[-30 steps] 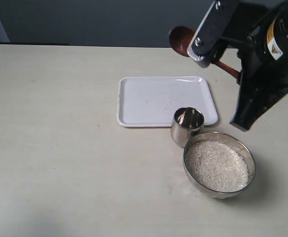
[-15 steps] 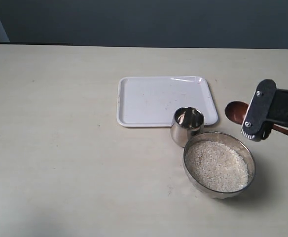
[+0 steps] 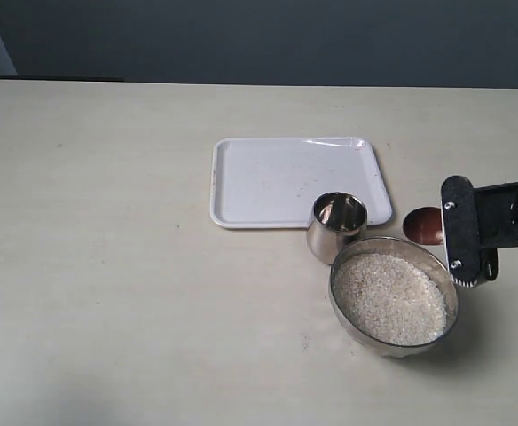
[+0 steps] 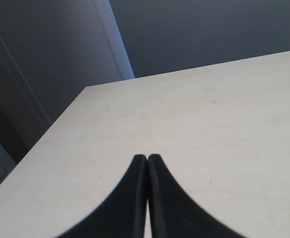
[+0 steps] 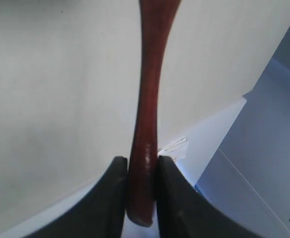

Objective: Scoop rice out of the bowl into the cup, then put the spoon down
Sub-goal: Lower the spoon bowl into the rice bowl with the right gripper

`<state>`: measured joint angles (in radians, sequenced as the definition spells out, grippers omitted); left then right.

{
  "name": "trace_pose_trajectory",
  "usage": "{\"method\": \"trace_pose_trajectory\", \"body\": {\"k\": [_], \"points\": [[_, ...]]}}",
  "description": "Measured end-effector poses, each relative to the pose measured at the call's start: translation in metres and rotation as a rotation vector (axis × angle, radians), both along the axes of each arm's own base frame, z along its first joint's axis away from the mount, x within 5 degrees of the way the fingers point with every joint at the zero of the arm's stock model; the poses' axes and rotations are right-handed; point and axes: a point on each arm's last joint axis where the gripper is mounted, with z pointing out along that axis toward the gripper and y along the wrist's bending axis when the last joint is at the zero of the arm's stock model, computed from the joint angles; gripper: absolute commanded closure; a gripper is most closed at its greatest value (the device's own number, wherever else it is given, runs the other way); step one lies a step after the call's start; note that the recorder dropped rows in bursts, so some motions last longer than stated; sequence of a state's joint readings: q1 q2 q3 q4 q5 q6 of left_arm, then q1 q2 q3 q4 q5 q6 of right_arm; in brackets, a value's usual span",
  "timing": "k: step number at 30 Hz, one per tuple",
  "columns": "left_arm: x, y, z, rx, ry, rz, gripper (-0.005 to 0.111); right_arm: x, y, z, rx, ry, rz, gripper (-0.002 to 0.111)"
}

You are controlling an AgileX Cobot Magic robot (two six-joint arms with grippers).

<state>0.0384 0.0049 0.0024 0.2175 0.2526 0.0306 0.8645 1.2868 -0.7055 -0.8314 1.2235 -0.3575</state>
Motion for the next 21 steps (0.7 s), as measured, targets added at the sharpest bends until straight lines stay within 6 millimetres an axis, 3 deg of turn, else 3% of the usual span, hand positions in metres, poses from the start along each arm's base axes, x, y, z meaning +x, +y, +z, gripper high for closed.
{"method": "trace_pose_trajectory", "body": {"k": [9, 21], "points": [[0.000, 0.000, 0.000, 0.000, 0.000, 0.000, 0.106, 0.008, 0.006, -0.013, -0.119, 0.058, 0.073, 0.108], [0.000, 0.000, 0.000, 0.000, 0.000, 0.000, 0.106, 0.014, 0.045, -0.042, -0.348, 0.020, 0.299, 0.108]]}}
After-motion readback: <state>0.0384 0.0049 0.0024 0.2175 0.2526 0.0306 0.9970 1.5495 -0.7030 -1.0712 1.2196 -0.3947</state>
